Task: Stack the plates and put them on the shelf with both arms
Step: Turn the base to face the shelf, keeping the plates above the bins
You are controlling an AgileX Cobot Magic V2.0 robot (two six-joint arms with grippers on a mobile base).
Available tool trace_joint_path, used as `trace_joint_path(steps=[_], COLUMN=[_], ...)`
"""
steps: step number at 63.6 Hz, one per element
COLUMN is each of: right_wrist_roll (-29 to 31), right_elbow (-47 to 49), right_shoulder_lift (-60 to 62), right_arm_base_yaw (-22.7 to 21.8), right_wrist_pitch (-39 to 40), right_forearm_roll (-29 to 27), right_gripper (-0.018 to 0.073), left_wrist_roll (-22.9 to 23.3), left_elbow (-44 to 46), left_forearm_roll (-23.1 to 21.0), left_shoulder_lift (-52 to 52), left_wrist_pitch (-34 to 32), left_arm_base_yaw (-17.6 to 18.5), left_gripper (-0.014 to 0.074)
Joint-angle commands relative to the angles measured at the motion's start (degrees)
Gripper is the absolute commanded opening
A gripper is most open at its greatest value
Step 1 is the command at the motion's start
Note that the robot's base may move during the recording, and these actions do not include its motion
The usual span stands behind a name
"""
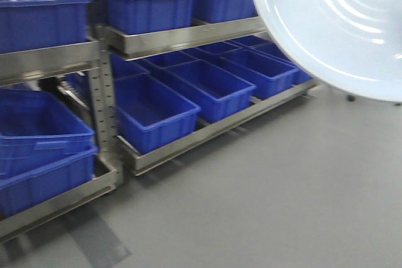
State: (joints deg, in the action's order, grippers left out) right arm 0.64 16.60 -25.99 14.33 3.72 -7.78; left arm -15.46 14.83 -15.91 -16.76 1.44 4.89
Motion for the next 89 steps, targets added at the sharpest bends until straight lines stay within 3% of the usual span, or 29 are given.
trace_joint_path(steps=[1, 89], right_wrist_roll=[0.2, 0.2], right_elbow=[2.0, 2.0], right_shoulder_lift=[0.0, -0.1], right_arm_base_yaw=[-0.3, -0.3], right_wrist_pitch=[6.0, 6.0], right_forearm_roll=[0.1, 0.1], right_gripper=[0.0049, 0.0049], left_wrist_roll=[0.3, 0.3], left_elbow=[2.0, 2.0], left_forearm_roll=[-0.5, -0.5], left_shoulder_lift=[-0.3, -0.3], left_wrist_pitch=[-5.0, -5.0], left_arm_base_yaw=[0.3, 0.3], left_gripper=[0.0080, 0.0080])
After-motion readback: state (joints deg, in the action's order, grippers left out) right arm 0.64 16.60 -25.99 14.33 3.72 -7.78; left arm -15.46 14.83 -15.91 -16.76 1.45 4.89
